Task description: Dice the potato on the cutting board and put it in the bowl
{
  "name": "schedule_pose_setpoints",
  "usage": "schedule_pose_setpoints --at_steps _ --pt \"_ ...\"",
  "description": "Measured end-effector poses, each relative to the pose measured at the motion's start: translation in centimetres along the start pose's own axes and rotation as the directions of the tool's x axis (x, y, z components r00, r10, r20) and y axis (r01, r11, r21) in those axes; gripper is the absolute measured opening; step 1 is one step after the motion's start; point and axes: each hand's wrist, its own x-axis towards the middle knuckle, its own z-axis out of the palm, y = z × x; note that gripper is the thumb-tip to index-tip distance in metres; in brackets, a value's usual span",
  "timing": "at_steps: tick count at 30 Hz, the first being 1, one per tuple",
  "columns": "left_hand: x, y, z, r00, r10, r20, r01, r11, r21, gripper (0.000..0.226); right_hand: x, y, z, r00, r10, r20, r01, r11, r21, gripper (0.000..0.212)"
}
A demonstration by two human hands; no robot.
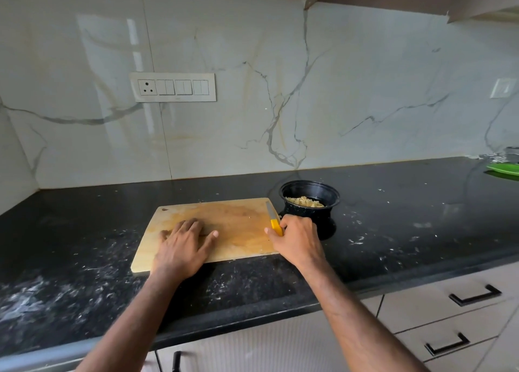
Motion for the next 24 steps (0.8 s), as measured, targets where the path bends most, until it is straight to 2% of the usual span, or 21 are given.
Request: schedule_pose_setpoints --at_steps 12,18,24 --pt "-0.1 0.1 -0.1 0.999 0.036 0.034 -0.038 0.998 0.053 0.089 -0.2 0.3 0.2 0.998 -0.045 -0.048 0.042 0.998 -0.049 0.046" --pt "-0.2 0.8 -0.4 0.993 0.035 0.117 -0.047 0.994 0.101 0.086 -0.5 0.1 -0.2 0.993 -0.116 -0.008 0.115 0.988 -0.106 0.053" --pt "-0.6 0.8 0.5 0.996 0.022 0.087 -0.029 0.996 0.084 0.090 -0.4 0.5 1.0 0.993 -0.120 0.009 0.120 0.977 -0.177 0.064"
